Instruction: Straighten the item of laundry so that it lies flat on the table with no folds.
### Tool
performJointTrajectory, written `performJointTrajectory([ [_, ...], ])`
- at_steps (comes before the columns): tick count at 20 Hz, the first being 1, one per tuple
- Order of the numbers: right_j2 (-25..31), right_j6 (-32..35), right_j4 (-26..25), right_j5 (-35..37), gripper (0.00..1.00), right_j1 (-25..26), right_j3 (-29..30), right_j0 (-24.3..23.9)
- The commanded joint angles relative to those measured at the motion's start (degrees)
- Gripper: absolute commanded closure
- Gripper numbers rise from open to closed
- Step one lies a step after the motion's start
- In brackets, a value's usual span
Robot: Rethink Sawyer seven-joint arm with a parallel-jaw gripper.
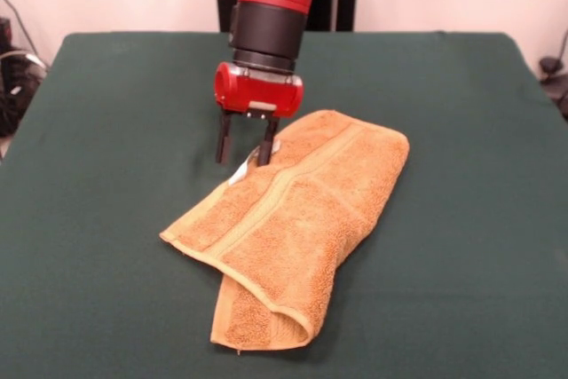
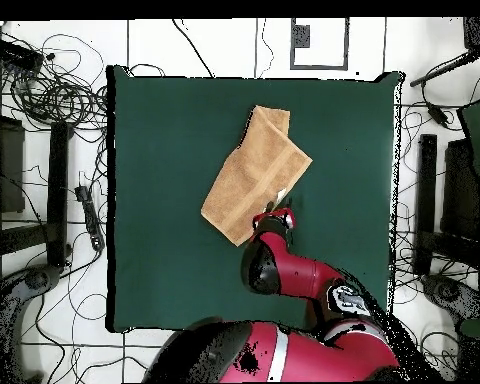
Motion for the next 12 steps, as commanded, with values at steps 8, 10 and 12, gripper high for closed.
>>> performJointTrajectory([
  [8, 6.0, 15.0, 3.8, 4.4, 1.00, 7.7, -1.7, -1.0],
  [10, 6.2, 15.1, 3.9, 4.6, 1.00, 7.6, -1.6, -1.1],
  [12, 6.3, 15.1, 4.0, 4.8, 1.00, 7.6, -1.6, -1.2],
])
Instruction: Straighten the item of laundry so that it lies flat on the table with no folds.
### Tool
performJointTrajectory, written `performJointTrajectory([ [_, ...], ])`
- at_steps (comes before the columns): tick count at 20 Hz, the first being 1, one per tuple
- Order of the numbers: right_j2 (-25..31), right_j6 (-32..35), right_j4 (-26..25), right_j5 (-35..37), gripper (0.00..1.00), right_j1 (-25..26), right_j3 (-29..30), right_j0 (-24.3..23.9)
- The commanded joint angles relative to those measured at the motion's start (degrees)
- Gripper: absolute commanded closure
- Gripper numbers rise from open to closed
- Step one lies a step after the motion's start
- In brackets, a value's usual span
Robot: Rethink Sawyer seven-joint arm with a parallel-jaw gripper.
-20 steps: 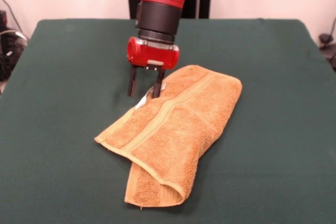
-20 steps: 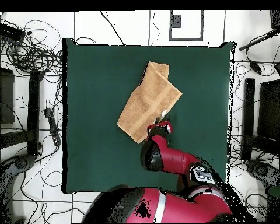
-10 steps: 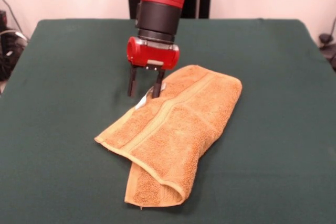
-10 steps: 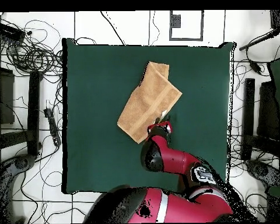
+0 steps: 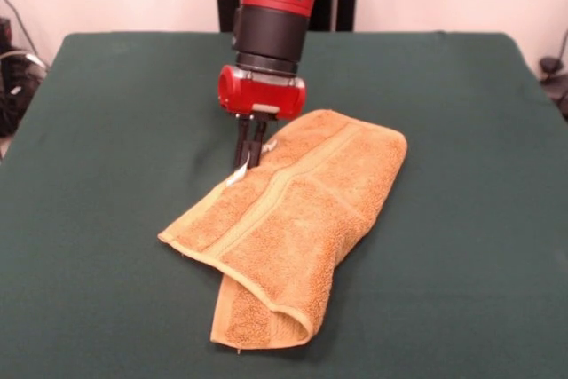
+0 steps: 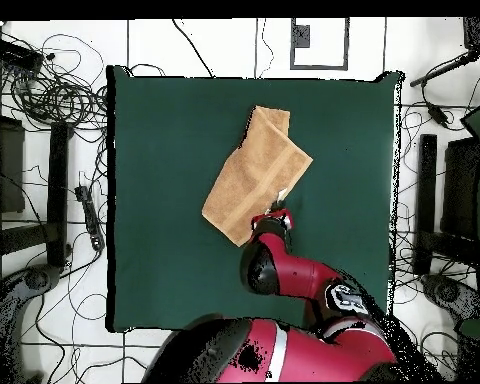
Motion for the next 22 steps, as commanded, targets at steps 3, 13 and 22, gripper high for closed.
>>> performJointTrajectory([
  [3, 6.1, 15.0, 3.9, 4.9, 1.00, 6.8, -1.6, -1.3],
  [13, 6.3, 15.0, 3.9, 5.3, 1.00, 6.7, -1.4, -1.6],
  [22, 8.0, 14.0, -4.9, 3.9, 1.00, 5.4, 2.2, -8.7],
])
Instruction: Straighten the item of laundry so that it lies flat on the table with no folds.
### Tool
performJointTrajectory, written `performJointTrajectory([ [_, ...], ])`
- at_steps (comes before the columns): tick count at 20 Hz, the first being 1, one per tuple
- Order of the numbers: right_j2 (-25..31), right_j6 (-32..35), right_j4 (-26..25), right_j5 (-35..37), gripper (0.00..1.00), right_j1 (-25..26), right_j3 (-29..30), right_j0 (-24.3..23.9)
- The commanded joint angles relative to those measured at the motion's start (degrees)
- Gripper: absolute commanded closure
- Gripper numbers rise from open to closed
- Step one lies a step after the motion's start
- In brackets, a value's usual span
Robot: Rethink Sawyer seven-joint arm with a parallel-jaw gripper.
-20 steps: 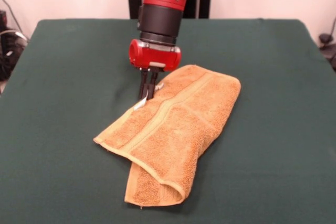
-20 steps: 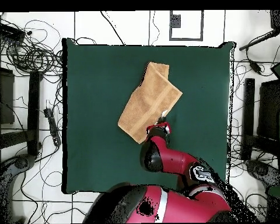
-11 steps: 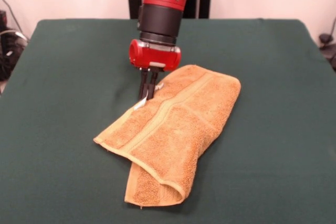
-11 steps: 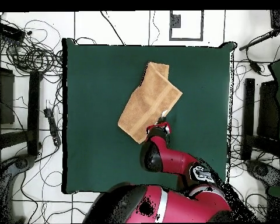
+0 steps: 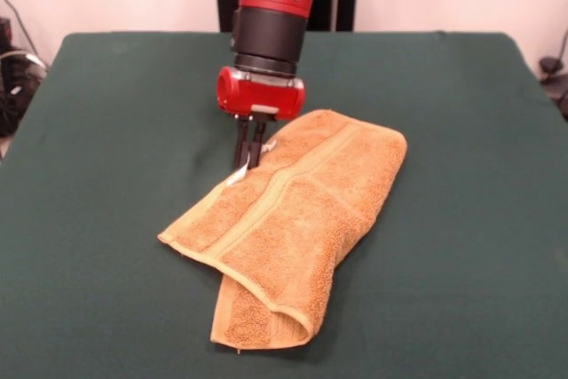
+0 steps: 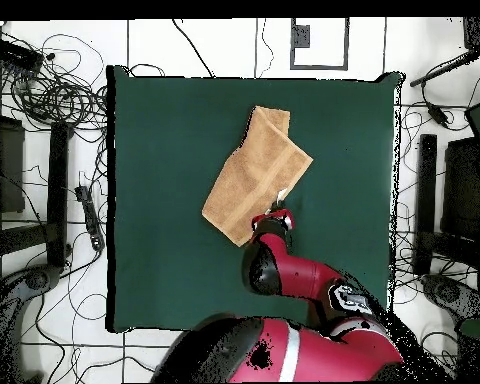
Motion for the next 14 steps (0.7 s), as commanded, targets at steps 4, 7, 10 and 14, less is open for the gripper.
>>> performJointTrajectory([
  [4, 7.9, 12.3, -13.9, 3.9, 1.00, 5.4, 4.1, -15.3],
  [7, 9.0, 11.3, -20.4, 4.7, 1.00, 5.5, 4.4, -20.8],
  [10, 9.9, 11.1, -25.9, 4.2, 1.00, 6.1, 4.3, -25.1],
  [14, 8.7, 11.1, -30.1, 2.1, 1.00, 7.0, 4.4, -28.5],
])
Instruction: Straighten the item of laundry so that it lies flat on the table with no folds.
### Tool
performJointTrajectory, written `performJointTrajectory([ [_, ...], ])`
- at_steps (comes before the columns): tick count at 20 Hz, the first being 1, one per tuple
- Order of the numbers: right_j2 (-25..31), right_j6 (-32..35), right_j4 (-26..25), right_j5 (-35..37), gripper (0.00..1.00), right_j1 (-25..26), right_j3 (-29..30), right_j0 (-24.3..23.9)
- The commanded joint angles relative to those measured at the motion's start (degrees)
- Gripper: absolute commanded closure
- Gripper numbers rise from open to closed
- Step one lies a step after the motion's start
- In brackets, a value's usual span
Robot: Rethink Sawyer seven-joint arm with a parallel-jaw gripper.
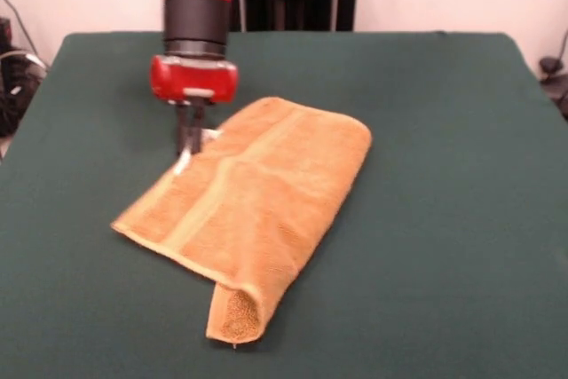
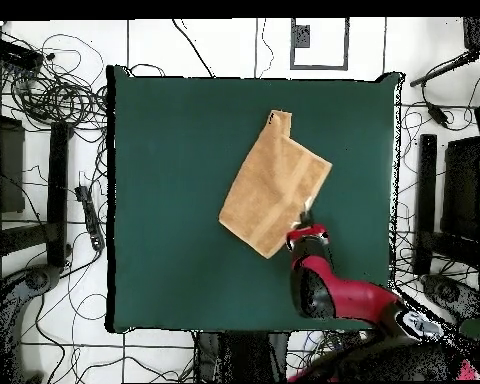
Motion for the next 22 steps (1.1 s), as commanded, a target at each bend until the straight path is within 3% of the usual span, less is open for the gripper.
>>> performJointTrajectory([
  [1, -0.9, 11.1, -7.4, 5.2, 1.00, 7.4, 3.9, -6.8],
  [5, -3.5, 11.0, -7.8, 1.6, 1.00, 8.7, 4.2, -7.4],
  [17, -13.2, 9.4, -2.4, -9.5, 1.00, 12.4, 8.8, -4.0],
  [22, -16.2, 9.2, -7.4, -12.3, 1.00, 14.6, 9.5, -7.1],
])
